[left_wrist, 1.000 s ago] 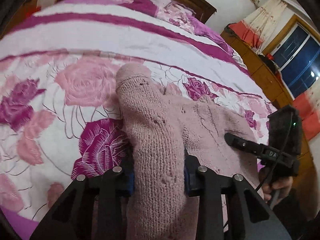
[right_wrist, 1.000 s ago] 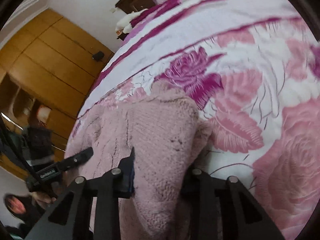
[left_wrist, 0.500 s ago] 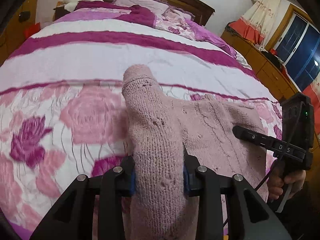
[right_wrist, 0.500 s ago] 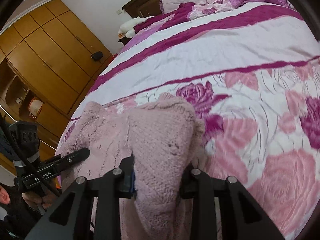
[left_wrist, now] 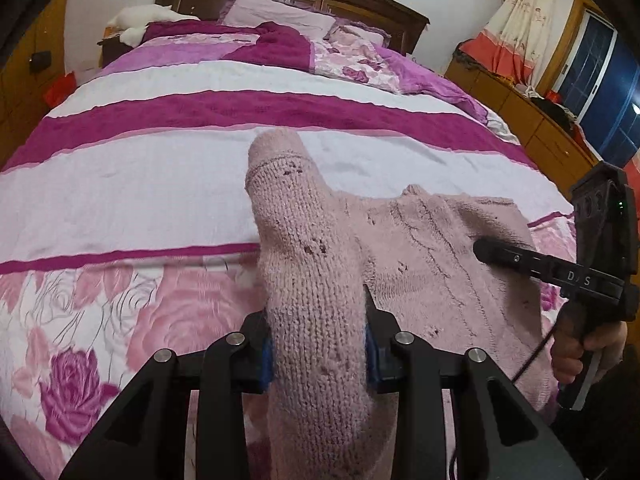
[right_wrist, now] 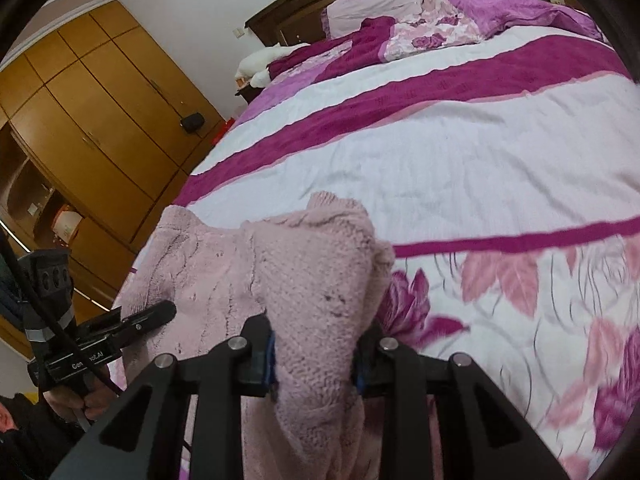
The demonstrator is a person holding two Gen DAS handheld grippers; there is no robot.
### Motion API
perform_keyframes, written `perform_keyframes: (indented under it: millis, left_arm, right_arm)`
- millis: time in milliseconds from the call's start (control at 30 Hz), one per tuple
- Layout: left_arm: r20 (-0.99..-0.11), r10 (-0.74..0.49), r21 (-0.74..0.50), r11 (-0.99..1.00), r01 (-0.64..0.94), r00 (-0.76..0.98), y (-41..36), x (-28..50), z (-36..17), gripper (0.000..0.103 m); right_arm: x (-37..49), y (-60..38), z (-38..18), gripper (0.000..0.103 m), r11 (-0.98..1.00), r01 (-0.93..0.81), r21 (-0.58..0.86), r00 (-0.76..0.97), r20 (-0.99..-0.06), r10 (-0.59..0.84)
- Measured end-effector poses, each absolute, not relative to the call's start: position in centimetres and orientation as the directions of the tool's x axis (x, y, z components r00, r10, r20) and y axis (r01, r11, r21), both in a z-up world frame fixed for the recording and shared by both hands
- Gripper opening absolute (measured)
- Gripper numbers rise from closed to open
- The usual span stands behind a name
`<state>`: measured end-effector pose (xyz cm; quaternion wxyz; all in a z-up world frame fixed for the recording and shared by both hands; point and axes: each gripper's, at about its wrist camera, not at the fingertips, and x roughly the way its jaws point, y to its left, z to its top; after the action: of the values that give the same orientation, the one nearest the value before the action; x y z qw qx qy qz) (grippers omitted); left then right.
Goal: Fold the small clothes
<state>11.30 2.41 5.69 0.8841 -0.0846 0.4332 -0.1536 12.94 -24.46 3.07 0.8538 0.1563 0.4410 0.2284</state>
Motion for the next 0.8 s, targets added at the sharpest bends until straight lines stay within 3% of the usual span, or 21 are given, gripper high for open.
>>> perform_keyframes:
  millis: [267,367,533,600,700,800]
  left_arm:
    - [-0.736,-0.348,-0.315,0.935,0.161,0.581,2.5,14.3,4.0,0.011]
    - [-0.763,-0.335,-0.287,0.942,0.174,0.554,2.1,15.2,3.0,0.015]
    - [-0.766,-0.28,-0.217,0.96,0.178,0.579,1.9,13.4,4.2,0.018]
    - [-0.745,-0.254,-0.188,0.967,0.171,0.617,1.9,12.0,5.9,0.018]
    - [-0.705,-0.289,-0.242,0.956,0.164,0.647,2.8,10.1,8.0,0.017]
    - [-0.633,-0.343,-0.304,0.935,0.185,0.694,3.4,8.1,9.7,0.002]
  right_arm:
    - [16.6,-24.7,1.7,0.027,0.842,-0.233,0.487,0.49,-0.689,0.534]
    - [17.0,-23.6,1.2,0.029,0.861,-0.257,0.438,0.51,-0.695,0.506]
    - [16.4,-22.6,1.9,0.052,0.945,-0.219,0.242,0.566,-0.757,0.325]
    - [15.1,-22.6,4.6,0.052,0.975,-0.196,0.109,0.675,-0.706,0.214]
    - [12.2,-22.5,8.2,0.065,0.985,-0.172,0.019,0.797,-0.586,0.15]
    - [10.0,-21.7,10.0,0.067,0.976,-0.215,0.028,0.811,-0.552,0.194]
